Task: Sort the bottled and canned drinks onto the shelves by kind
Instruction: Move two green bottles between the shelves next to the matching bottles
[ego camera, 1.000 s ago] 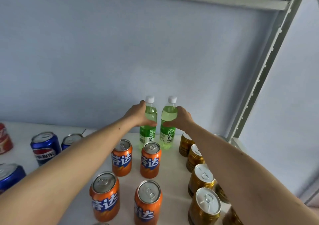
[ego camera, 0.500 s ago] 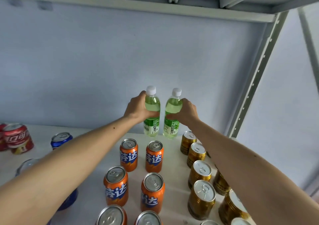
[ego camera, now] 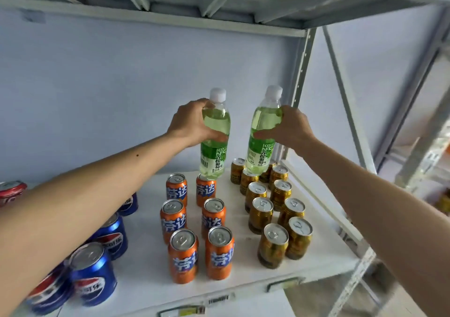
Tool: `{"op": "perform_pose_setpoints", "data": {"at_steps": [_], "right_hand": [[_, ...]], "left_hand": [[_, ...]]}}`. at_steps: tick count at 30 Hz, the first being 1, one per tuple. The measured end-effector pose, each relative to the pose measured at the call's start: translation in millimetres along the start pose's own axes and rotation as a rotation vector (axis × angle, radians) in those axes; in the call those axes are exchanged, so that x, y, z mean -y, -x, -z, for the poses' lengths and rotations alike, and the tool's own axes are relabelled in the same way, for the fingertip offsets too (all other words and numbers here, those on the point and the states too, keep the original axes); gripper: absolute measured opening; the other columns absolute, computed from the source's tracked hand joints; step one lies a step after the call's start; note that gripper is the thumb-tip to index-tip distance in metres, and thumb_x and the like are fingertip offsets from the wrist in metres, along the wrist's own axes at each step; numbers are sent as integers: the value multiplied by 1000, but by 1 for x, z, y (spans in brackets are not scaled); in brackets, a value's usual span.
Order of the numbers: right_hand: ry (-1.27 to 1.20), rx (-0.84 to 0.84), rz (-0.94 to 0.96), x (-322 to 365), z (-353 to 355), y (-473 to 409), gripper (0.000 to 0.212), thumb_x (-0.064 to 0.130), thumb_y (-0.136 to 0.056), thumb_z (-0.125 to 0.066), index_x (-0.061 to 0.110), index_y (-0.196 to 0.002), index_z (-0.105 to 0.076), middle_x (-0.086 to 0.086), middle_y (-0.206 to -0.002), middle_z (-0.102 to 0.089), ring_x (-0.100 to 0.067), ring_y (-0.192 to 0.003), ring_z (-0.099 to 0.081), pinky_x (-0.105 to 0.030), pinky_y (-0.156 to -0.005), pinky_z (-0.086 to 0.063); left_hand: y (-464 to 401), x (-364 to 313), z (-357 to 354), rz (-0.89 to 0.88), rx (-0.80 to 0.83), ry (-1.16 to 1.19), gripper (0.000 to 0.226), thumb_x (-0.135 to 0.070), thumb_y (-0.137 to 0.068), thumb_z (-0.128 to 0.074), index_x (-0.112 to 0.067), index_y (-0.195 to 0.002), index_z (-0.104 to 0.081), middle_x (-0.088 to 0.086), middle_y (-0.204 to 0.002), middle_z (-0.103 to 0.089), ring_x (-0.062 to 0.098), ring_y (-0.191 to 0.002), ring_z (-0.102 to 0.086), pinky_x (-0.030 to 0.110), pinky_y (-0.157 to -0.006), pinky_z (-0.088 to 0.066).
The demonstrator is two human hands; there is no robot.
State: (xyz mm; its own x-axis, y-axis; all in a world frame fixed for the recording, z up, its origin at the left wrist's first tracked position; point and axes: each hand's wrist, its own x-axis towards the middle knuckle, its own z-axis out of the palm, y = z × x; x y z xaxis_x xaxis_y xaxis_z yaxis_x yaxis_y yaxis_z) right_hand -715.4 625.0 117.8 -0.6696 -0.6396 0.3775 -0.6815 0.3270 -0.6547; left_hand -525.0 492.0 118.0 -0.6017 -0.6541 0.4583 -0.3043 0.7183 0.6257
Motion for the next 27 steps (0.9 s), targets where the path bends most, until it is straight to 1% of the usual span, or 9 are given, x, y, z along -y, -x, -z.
{"op": "perform_pose_setpoints", "data": {"at_steps": [2,5,10,17,19,21,23,25,27], "right_hand": [[4,-38,-48,-6,24,30,70,35,-57,-92,14,-116,-62,-3,-102,-66,-23,-97,-62,-38,-83,-55],[7,-70,-106,-21,56,70,62,33,-54,-93,13,-105,-65,-4,-95,-69,-23,-90,-66,-42,-80,-58],[24,-122,-184,-52,105,125,59,32,-53,-93,14,-102,-67,-2,-90,-71,-21,-86,-69,-41,-79,-60],[7,-168,-220,-113,171,177,64,34,-48,-95,11,-103,-68,-3,-91,-73,-23,-84,-71,-44,-78,-60],[13,-160,-210,-132,191,190,59,30,-51,-94,11,-101,-68,-3,-92,-73,-22,-84,-71,-42,-77,-60],[5,-150,-203,-153,216,202,51,22,-56,-92,12,-100,-68,-1,-91,-73,-18,-83,-71,-35,-75,-58],[-2,-128,-206,-177,238,211,46,18,-58,-91,16,-97,-67,1,-89,-73,-17,-81,-71,-39,-78,-58],[20,-125,-212,-203,264,217,46,22,-56,-92,20,-94,-68,1,-87,-73,-18,-80,-71,-45,-80,-58],[41,-129,-232,-228,289,221,49,27,-53,-93,19,-94,-68,0,-86,-73,-19,-79,-71,-44,-78,-59]], "left_hand": [[17,-18,-1,-24,40,36,83,-31,-51,-94,-20,-125,-60,1,-120,-66,19,-109,-62,36,-94,-51],[40,-43,-9,-62,113,105,83,-28,-50,-95,-19,-124,-60,1,-118,-67,19,-108,-63,38,-91,-54],[72,-86,-37,-118,245,200,82,-26,-48,-96,-15,-122,-62,5,-119,-68,22,-109,-64,46,-94,-53],[109,-158,-103,-228,411,234,90,-28,-51,-95,-11,-131,-56,1,-124,-64,17,-115,-61,35,-98,-50],[116,-180,-125,-241,438,238,97,-29,-51,-95,-9,-136,-51,2,-131,-61,18,-120,-57,34,-101,-47],[122,-204,-150,-252,460,246,102,-32,-50,-94,-8,-138,-49,5,-134,-59,21,-122,-56,37,-103,-47],[126,-226,-173,-254,475,266,105,-35,-49,-94,-8,-139,-48,7,-134,-59,23,-121,-58,41,-102,-48],[129,-250,-198,-250,479,280,106,-35,-48,-95,-8,-140,-47,8,-133,-60,24,-119,-59,41,-101,-49],[132,-273,-223,-243,479,298,108,-34,-47,-95,-7,-140,-46,9,-133,-59,24,-119,-59,42,-101,-49]]}}
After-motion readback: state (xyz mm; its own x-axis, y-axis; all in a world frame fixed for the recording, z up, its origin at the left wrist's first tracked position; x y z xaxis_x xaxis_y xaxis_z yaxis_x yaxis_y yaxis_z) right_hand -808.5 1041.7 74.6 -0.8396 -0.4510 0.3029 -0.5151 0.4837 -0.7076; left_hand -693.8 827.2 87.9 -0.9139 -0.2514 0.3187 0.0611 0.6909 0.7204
